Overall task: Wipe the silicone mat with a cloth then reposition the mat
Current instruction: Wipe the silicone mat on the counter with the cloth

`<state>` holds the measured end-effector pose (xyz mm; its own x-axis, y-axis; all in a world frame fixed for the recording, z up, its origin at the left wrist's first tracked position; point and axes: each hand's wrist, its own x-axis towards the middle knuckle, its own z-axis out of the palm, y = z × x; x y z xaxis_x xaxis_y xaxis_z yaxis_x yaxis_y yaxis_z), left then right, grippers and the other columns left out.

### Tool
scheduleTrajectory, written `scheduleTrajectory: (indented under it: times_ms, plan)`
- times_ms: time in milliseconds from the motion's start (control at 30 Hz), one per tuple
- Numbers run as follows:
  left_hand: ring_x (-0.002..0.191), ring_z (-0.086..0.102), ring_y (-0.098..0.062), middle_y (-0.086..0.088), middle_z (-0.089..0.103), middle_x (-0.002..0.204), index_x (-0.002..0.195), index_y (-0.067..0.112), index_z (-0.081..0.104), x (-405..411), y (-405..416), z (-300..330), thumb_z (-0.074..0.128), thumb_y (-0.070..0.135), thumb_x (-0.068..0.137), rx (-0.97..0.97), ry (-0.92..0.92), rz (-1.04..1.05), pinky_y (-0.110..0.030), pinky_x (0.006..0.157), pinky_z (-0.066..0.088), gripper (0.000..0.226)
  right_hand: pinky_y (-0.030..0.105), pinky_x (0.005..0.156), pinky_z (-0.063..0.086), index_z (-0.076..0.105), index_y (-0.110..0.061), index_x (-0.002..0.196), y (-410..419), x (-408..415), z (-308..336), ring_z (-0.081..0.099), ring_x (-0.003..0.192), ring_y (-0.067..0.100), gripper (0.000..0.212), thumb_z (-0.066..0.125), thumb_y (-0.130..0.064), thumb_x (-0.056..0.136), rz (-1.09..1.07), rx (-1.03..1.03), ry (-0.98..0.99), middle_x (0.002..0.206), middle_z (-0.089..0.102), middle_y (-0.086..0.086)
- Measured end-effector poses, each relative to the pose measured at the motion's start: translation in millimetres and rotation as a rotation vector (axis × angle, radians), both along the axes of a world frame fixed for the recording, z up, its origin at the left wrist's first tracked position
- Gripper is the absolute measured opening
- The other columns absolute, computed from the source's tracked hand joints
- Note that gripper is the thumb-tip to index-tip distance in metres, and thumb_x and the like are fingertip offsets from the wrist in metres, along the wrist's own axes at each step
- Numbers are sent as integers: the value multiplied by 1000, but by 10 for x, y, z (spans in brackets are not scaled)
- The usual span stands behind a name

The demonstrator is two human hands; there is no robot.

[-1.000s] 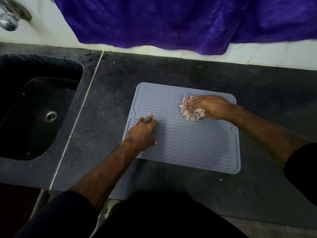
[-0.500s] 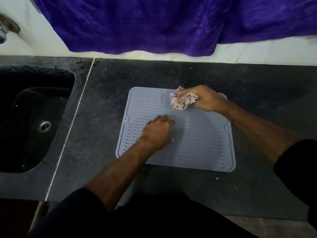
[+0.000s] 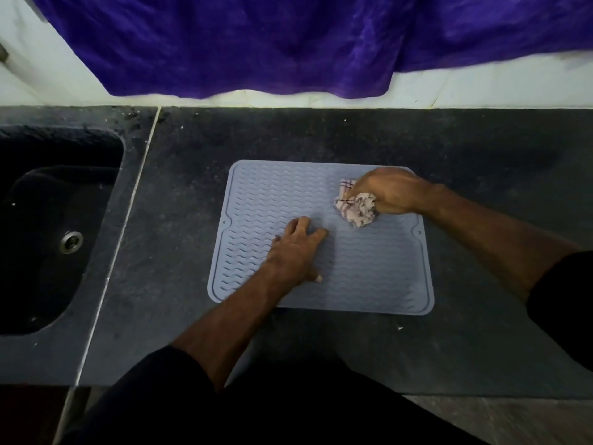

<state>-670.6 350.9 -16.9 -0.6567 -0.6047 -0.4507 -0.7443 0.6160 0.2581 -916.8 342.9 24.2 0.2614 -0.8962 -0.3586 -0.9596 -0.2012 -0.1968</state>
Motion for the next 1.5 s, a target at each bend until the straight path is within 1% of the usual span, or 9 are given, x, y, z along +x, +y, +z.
scheduleTrajectory:
  times_ms: [67, 133, 233, 367, 533, 700, 967, 1267, 1500]
  plan:
    - [143, 8, -32, -7, 8, 155, 147, 31, 23, -20, -10, 5, 81, 41, 68, 1, -11, 0, -58, 110, 29, 99, 41, 85, 53, 70, -19, 101, -63, -54, 128, 67, 92, 23, 16, 64, -25, 87, -35, 40, -26, 99, 72, 4]
    - [142, 9, -32, -7, 9, 154, 147, 29, 23, -45, -11, 21, 82, 41, 67, -6, -31, -12, -57, 109, 31, 100, 45, 83, 54, 70, -16, 99, -97, -29, 190, 67, 88, 22, 18, 65, -27, 86, -81, 26, -76, 95, 72, 5]
    - [141, 11, -32, -8, 9, 154, 148, 28, 22, -77, -24, 43, 82, 41, 67, -10, -52, -19, -57, 108, 33, 102, 44, 101, 46, 64, -26, 123, -85, 159, 114, 58, 118, 23, 35, 63, -28, 87, -42, -41, -92, 127, 65, 2]
    - [139, 14, -32, -9, 12, 152, 147, 27, 24, -85, -25, 68, 82, 40, 67, -15, -53, -19, -56, 106, 36, 100, 41, 116, 28, 44, -32, 141, 41, 231, -119, 32, 142, 21, 54, 37, -51, 91, -52, 66, -55, 153, 38, -6]
    - [141, 12, -32, -9, 9, 154, 147, 27, 23, -60, -14, 64, 82, 39, 68, -5, -36, -12, -56, 107, 34, 99, 32, 109, 33, 55, -26, 134, 217, -117, -122, 44, 134, 21, 45, 65, -26, 89, -15, -21, -63, 143, 51, -1]
    - [142, 11, -33, -10, 9, 155, 147, 27, 24, -79, -10, 87, 82, 36, 68, 10, -46, -8, -57, 107, 34, 99, 41, 93, 51, 69, -19, 112, 13, -154, 93, 65, 104, 23, 28, 67, -21, 84, -126, 9, -109, 113, 71, 6]
    - [141, 11, -32, -7, 10, 154, 146, 29, 25, -71, -10, 31, 83, 39, 66, -13, -38, 0, -56, 107, 35, 99, 35, 113, 32, 53, -25, 135, 347, -61, -178, 38, 139, 21, 51, 65, -13, 87, -2, -32, -98, 148, 43, -3]
    - [140, 13, -32, -8, 11, 153, 145, 28, 26, -85, 1, 50, 84, 38, 66, -20, -42, -1, -56, 104, 38, 99, 36, 87, 53, 71, -19, 106, 162, -405, 129, 68, 96, 20, 21, 65, -21, 87, -80, -32, -63, 104, 73, 2]
    - [139, 15, -31, -9, 12, 151, 145, 28, 25, -97, 0, 53, 84, 39, 65, -28, -52, 3, -55, 103, 39, 100, 42, 108, 41, 61, -19, 128, 437, -286, -146, 47, 133, 25, 44, 71, -15, 85, 24, -57, -125, 141, 53, 2]
